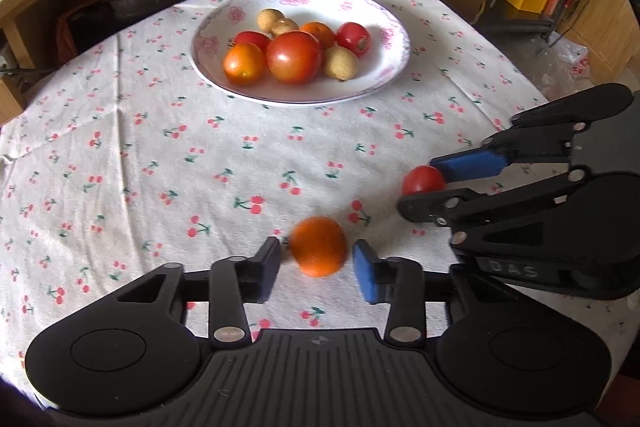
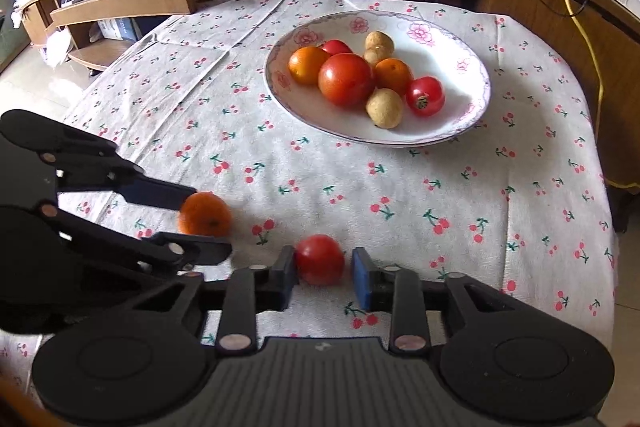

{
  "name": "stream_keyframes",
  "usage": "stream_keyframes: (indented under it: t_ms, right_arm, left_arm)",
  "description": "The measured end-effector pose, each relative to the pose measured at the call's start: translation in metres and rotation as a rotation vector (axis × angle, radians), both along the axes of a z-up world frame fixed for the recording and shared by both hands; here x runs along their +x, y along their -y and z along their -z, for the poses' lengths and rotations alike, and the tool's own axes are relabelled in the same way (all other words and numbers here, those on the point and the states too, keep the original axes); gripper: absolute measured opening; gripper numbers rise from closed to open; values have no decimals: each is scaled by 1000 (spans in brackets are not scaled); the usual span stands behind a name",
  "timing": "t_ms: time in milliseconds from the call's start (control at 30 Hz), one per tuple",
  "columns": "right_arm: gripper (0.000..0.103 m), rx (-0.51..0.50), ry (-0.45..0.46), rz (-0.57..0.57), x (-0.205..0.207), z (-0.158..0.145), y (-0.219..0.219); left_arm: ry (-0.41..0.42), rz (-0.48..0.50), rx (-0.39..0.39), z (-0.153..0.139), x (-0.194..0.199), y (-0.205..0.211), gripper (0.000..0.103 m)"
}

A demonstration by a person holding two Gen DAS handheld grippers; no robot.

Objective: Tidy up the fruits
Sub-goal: 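Close the left tool on the orange tangerine while the right tool grasps the red tomato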

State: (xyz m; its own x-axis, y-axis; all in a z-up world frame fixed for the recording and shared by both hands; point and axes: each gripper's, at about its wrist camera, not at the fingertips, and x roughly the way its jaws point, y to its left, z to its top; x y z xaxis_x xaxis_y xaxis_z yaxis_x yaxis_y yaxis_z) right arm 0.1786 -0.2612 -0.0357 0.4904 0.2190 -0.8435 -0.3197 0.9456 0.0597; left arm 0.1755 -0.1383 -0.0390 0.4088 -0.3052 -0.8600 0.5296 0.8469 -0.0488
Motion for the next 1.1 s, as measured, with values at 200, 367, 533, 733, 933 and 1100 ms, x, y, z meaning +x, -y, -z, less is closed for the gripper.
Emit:
stream_keyframes:
  t_ms: [200,367,533,733,933,1100]
  right_arm:
    - [27,-7,-6,-2,0,-1,-2]
    - [27,-10,-8,1,-1,1,-1]
    - [27,0,-9,15,0,1,2]
    - [26,-6,-5,13,-1,-1,0]
    - [26,0,15,24,-1,-9,3]
    - [26,9,37,41,-2,-16,6]
  left_arm:
    - [-6,14,5,-3,-1,3,41]
    - [-13,0,14,0,2,5,40]
    - [-4,-16,21,0,4,5,41]
    - [-2,-8,24,-1,4,6,37]
    - [14,-9,18,-9,2,9,36]
    - [31,-16,9,-17,3,11,36]
